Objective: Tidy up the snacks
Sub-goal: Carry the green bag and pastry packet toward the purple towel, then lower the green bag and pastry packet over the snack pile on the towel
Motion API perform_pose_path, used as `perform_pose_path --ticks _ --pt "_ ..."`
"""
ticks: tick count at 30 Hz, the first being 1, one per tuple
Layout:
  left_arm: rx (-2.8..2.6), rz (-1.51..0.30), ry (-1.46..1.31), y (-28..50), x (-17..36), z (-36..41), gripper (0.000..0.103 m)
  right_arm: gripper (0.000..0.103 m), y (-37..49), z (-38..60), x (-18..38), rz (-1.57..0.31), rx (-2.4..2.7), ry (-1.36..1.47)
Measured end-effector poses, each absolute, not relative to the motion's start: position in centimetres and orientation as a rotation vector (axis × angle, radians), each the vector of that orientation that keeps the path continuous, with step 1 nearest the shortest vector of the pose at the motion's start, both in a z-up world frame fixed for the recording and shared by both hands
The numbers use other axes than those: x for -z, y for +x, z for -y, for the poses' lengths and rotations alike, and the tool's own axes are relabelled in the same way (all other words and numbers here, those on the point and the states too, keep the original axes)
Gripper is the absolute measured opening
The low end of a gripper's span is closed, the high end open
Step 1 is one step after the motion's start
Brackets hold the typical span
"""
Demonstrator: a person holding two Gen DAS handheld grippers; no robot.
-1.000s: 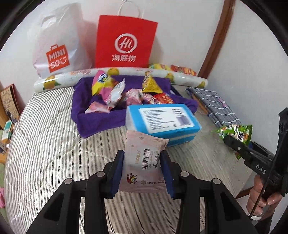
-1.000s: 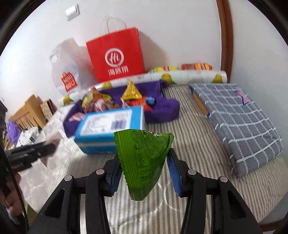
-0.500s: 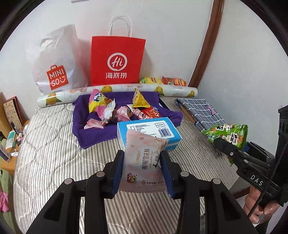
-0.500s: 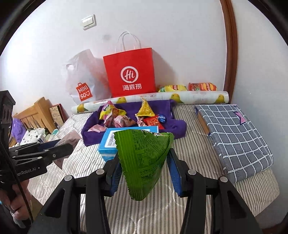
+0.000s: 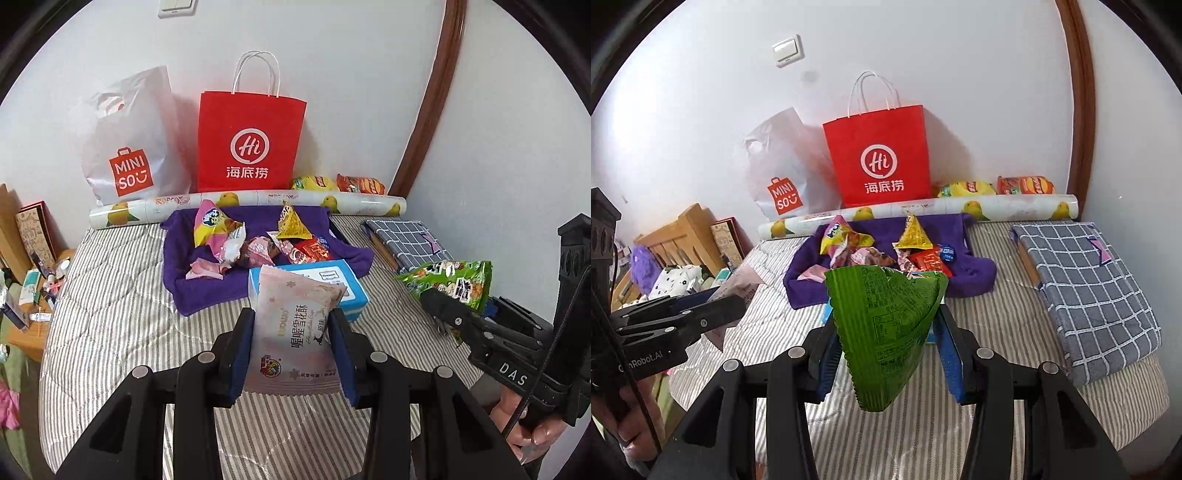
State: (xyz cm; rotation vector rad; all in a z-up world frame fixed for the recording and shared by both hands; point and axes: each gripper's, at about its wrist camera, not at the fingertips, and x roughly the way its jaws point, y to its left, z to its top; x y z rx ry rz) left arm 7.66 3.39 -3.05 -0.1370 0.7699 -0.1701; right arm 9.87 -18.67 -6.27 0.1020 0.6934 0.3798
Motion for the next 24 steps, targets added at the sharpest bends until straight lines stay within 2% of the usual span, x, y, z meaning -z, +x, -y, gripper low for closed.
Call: perform_pose_path --ticks 24 --pt "0.232 -0.772 -0.193 15.8 3.3 -4.0 0.039 0.047 16.9 16.6 5.6 -0.725 -0.390 0.066"
